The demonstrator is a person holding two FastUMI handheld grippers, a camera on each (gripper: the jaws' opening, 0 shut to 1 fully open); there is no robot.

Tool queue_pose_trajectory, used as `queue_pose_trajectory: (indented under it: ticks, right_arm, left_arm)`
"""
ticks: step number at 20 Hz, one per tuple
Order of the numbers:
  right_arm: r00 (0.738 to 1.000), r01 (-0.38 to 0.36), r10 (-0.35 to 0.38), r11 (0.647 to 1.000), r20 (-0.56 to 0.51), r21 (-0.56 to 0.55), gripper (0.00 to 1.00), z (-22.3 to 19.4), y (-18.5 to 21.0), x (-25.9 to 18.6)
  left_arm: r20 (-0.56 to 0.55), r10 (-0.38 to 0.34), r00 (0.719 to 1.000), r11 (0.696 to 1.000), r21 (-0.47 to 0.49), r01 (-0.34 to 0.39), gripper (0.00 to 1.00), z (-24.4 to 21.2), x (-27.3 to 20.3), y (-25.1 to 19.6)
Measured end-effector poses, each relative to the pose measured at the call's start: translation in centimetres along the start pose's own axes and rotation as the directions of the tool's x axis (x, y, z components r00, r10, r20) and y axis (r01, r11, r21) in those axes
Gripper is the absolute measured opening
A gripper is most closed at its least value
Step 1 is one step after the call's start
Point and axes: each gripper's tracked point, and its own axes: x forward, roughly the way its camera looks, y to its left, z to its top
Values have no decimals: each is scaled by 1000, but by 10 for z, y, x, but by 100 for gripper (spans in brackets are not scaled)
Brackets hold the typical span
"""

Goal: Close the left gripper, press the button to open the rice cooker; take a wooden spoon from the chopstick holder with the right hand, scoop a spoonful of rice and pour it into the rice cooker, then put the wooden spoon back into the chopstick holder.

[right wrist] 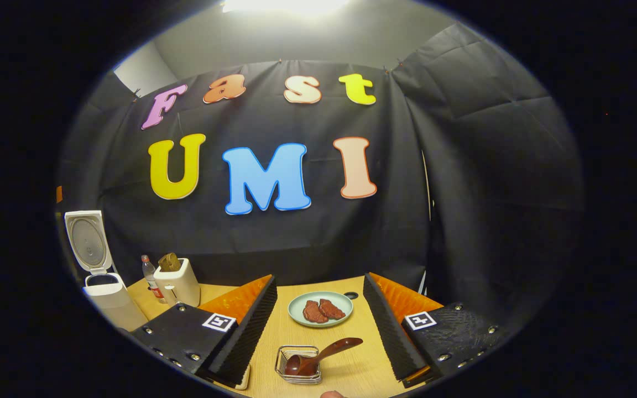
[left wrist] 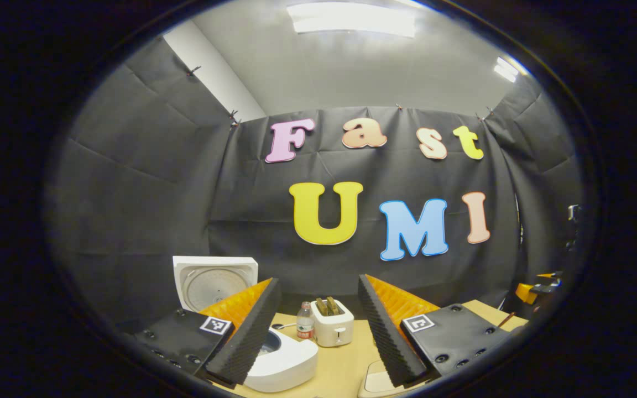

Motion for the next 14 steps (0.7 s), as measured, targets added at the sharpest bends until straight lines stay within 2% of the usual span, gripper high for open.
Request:
queue_pose_trajectory:
  ticks: [1, 8, 9, 14]
  right_arm:
    - [999, -1, 2, 1000, -38, 12, 96, -13, -3, 6]
    - [977, 24, -7, 997, -213, 75, 96, -85, -13, 28]
    - [971, 27, -6, 996, -238, 86, 96, -94, -13, 29]
    - [932, 43, 32, 979, -361, 199, 96, -137, -6, 33]
  left_arm:
    - [-13, 0, 1000, 1000, 5, 0, 96, -2, -3, -2]
    - [-68, 15, 998, 998, 59, -11, 96, -17, -16, -2]
    - [-70, 18, 997, 998, 61, -14, 99, -16, -18, -1]
    - [-77, 44, 996, 996, 77, -38, 99, -15, -23, 9]
